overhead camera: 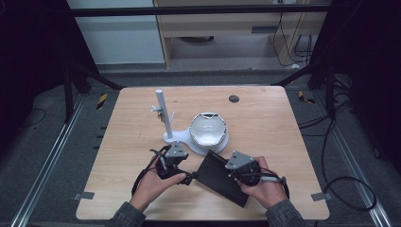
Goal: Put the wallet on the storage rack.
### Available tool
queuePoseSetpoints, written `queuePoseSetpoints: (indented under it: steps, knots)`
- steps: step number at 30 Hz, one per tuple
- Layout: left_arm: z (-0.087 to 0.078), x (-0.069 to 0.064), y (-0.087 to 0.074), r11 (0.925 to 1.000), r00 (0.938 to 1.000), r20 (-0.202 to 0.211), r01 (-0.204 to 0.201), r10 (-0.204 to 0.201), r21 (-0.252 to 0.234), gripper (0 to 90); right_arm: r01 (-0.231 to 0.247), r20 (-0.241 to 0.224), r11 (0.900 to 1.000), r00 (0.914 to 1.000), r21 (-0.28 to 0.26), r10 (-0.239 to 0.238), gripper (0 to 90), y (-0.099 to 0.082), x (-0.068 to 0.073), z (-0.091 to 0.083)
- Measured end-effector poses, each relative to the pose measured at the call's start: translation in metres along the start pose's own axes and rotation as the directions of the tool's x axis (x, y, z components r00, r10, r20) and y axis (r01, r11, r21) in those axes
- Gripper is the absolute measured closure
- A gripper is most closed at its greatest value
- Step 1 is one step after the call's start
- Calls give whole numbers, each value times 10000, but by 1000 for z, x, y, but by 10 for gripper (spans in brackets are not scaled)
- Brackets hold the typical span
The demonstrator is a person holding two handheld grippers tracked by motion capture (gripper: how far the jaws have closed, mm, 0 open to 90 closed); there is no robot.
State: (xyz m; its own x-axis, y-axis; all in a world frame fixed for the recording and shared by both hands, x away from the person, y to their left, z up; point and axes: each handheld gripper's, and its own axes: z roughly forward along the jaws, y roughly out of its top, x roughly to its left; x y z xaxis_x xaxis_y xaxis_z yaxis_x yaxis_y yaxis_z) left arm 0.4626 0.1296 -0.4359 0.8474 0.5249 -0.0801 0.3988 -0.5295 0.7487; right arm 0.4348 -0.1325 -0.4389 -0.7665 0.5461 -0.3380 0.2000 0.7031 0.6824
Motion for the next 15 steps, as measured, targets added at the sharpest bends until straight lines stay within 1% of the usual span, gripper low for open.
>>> queuePoseSetpoints:
  steps: [1,3,7,13,15]
  knots:
    - [0,-1,2,10000,10000,24,24,-24,7,154,-104,10,9998,9999,-191,104,839,-2,-2,-3]
    - [0,-2,5,9999,9999,59,-86,86,95,153,-268,59,9981,9996,-560,272,839,-5,-5,-7]
    - [-2,-5,14,9990,9993,40,-370,369,232,151,-559,91,9925,9983,-1083,572,840,-9,-12,-14]
    - [-9,-8,28,9977,9979,-21,-651,652,171,141,-970,45,9790,9950,-1793,994,840,-12,-18,-23]
    - [-12,-8,32,9972,9973,3,-729,729,144,137,-1019,35,9739,9945,-2029,1047,840,-11,-19,-26]
